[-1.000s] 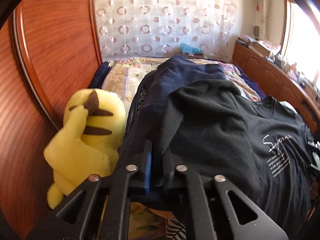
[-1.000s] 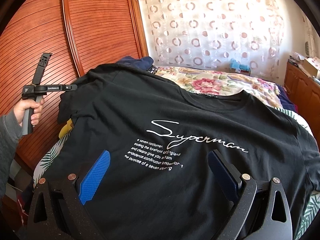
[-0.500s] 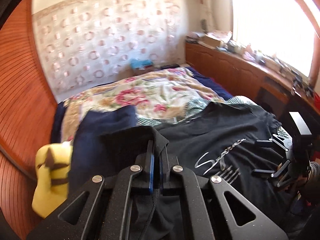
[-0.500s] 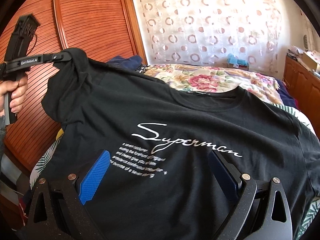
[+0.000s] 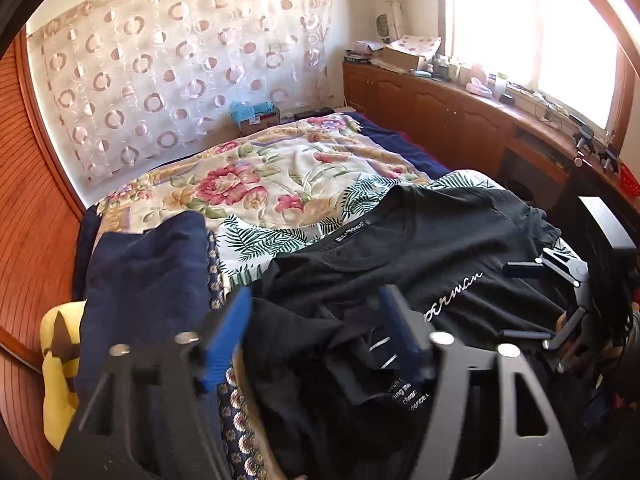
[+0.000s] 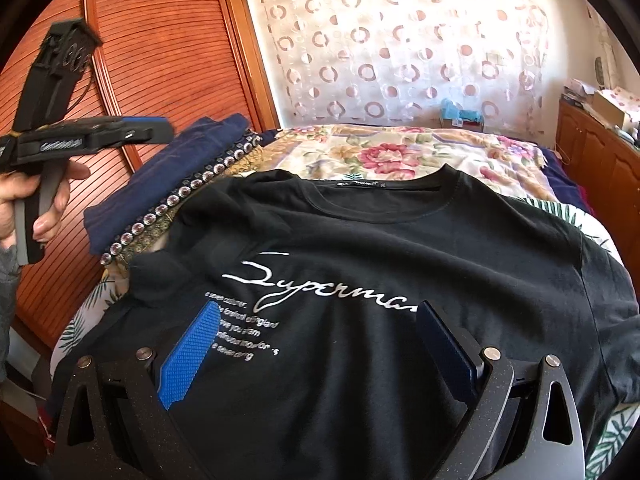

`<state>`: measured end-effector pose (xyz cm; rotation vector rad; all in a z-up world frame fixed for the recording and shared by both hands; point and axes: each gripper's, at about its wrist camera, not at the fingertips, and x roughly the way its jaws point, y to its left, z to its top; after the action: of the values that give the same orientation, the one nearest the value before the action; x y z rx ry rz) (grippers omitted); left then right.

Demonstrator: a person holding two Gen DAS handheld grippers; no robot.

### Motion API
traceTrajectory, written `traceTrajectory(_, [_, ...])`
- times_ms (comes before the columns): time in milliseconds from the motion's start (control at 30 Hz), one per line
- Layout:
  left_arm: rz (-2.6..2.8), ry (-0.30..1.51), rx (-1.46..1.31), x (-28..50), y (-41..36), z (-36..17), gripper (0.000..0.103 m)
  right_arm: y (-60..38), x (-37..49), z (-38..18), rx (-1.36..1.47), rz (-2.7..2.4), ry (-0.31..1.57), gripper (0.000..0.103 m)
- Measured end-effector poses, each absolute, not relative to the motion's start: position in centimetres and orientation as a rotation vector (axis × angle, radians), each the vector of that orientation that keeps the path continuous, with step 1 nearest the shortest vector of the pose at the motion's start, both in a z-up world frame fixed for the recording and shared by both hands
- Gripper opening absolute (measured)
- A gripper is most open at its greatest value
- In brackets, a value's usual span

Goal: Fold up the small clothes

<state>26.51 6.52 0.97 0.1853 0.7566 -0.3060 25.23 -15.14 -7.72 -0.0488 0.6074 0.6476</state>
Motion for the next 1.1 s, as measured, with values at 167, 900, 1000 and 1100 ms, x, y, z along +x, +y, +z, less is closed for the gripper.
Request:
traceTrajectory(167, [-0.301,0.741,0.13,24.3,8.1,0.0,0.076,-14.5,25.9,-7.4,-0.064,0.655,0.624,0.099])
traceTrajectory(900, [-0.132,0.81,0.009,14.0,10.5,-10.0,0.076,-7.3,34.8,-7.7,-0.086,0.786,0.776,0.053])
traceTrajectory(1000, [-0.134,0.839,0.007,14.1,10.4,-11.1,0.076,-6.5,36.3,-8.5,-0.069,0.794,0.853,0.031])
traceTrajectory(1100, [-0.133,0.864,0.005,14.3,10.1,-11.9,0.076,-6.4,37.3,-8.7,-0.062,0.797,0.887,0.013])
